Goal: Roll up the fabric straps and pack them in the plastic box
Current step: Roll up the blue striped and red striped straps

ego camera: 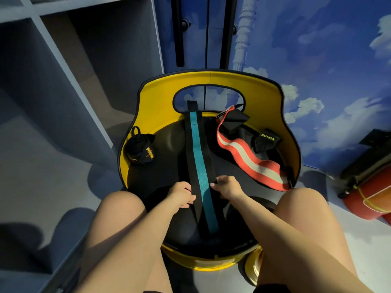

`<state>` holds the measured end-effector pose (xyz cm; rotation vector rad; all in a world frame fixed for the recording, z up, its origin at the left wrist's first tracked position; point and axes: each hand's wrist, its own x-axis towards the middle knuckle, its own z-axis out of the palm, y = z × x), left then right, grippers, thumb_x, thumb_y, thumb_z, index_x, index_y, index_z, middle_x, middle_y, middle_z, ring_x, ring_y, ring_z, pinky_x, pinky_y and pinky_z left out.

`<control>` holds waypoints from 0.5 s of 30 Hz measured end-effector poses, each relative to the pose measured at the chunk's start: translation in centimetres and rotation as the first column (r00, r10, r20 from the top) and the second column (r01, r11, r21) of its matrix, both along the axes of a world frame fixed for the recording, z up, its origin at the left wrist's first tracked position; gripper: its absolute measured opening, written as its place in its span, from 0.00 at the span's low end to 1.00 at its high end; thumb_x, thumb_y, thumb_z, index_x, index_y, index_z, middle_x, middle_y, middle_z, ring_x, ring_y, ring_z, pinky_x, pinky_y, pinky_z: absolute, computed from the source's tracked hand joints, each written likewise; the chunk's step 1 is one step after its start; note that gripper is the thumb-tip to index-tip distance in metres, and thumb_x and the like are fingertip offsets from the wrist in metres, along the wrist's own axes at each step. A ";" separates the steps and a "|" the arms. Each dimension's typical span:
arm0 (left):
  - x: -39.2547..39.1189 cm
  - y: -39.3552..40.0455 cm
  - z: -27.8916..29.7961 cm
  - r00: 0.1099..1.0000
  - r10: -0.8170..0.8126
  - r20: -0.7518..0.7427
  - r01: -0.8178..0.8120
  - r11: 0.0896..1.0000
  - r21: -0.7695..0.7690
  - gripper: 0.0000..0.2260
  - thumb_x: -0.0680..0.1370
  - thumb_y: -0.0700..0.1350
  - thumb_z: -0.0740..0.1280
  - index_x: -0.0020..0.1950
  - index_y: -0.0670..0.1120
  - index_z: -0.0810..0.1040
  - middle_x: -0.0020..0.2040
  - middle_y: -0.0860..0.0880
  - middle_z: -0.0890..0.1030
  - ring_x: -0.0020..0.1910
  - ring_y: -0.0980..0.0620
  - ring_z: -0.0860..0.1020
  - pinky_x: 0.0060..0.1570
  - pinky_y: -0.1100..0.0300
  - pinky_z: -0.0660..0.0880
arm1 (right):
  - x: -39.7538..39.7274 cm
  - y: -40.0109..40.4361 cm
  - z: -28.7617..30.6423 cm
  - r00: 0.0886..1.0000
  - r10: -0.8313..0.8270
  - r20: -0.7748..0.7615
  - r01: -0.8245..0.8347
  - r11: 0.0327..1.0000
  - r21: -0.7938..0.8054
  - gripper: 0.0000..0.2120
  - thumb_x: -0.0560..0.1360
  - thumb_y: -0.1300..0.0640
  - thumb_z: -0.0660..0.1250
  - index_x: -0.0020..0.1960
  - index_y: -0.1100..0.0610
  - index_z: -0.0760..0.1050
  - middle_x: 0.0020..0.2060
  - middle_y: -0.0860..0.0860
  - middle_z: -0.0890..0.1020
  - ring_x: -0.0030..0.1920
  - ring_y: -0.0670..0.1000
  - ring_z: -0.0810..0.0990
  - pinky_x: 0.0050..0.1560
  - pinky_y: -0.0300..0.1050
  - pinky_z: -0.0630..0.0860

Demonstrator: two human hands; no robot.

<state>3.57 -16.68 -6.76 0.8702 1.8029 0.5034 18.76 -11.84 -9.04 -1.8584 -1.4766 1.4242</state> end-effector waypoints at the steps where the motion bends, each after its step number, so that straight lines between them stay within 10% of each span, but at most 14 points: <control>1: 0.0 0.1 -0.3 0.999 0.017 -0.043 -0.016 0.999 0.038 0.08 0.75 0.33 0.66 0.51 0.44 0.74 0.50 0.42 0.78 0.45 0.48 0.79 0.47 0.57 0.78 | 0.0 0.0 0.0 1.000 -0.004 -0.003 0.004 1.000 0.004 0.21 0.73 0.56 0.72 0.63 0.62 0.74 0.54 0.57 0.80 0.49 0.51 0.77 0.57 0.48 0.77; 6: -0.2 0.6 -1.2 0.982 0.048 -0.184 -0.022 0.989 0.143 0.08 0.75 0.34 0.67 0.53 0.42 0.76 0.52 0.43 0.79 0.49 0.47 0.78 0.53 0.53 0.79 | 0.3 0.0 0.0 0.998 0.055 -0.028 -0.055 0.998 0.021 0.18 0.73 0.61 0.71 0.60 0.65 0.74 0.49 0.56 0.80 0.45 0.53 0.80 0.49 0.47 0.81; 15: 0.0 2.2 0.0 0.987 0.157 0.034 -0.160 0.980 0.117 0.22 0.75 0.38 0.69 0.67 0.45 0.68 0.64 0.43 0.73 0.60 0.45 0.74 0.50 0.55 0.76 | 0.9 1.7 1.3 0.993 0.077 0.089 -0.090 0.984 0.155 0.13 0.73 0.50 0.70 0.50 0.60 0.79 0.40 0.54 0.81 0.42 0.51 0.80 0.46 0.44 0.78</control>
